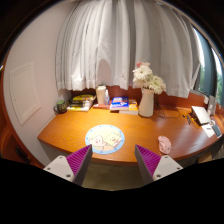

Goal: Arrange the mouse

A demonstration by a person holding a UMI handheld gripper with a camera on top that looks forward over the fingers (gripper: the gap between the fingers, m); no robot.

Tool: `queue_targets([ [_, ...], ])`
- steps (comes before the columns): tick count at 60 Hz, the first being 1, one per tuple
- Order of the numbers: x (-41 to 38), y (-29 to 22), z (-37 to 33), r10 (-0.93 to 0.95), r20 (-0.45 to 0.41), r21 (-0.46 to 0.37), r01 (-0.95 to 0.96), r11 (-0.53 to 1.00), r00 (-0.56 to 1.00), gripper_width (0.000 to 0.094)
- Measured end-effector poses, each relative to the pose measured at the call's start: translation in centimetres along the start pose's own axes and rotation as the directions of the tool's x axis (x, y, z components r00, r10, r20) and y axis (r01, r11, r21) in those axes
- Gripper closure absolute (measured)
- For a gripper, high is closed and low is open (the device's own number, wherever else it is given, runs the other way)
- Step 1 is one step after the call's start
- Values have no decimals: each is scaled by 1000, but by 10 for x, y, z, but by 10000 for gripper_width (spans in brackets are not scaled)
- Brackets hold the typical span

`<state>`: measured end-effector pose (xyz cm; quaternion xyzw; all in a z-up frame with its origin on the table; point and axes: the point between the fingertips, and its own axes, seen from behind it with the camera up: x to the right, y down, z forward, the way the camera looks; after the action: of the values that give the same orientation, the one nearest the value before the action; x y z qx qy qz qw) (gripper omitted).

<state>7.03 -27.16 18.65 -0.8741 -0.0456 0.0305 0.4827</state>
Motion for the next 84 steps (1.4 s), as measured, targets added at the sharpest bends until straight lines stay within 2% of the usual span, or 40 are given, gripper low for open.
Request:
queue_targets([
  [10,62,94,26,18,-72,-137,-28,990,997,82],
  [19,143,138,45,54,-191,-210,-94,973,980,79],
  [28,212,140,79,67,-261,-222,-127,967,963,93],
  [39,262,117,137,48,-260,-217,-106,970,964,87],
  [53,289,101,202,42,-231,-240,-98,966,972,90],
  [56,290,97,211,58,-213,-234,-109,966,975,140],
  [63,283,96,220,98,-180,-239,-140,961,979,404],
  [77,284,97,222,90,-194,-272,-142,952,977,572],
  [84,285,93,224,99,-220,-301,-164,939,971,572],
])
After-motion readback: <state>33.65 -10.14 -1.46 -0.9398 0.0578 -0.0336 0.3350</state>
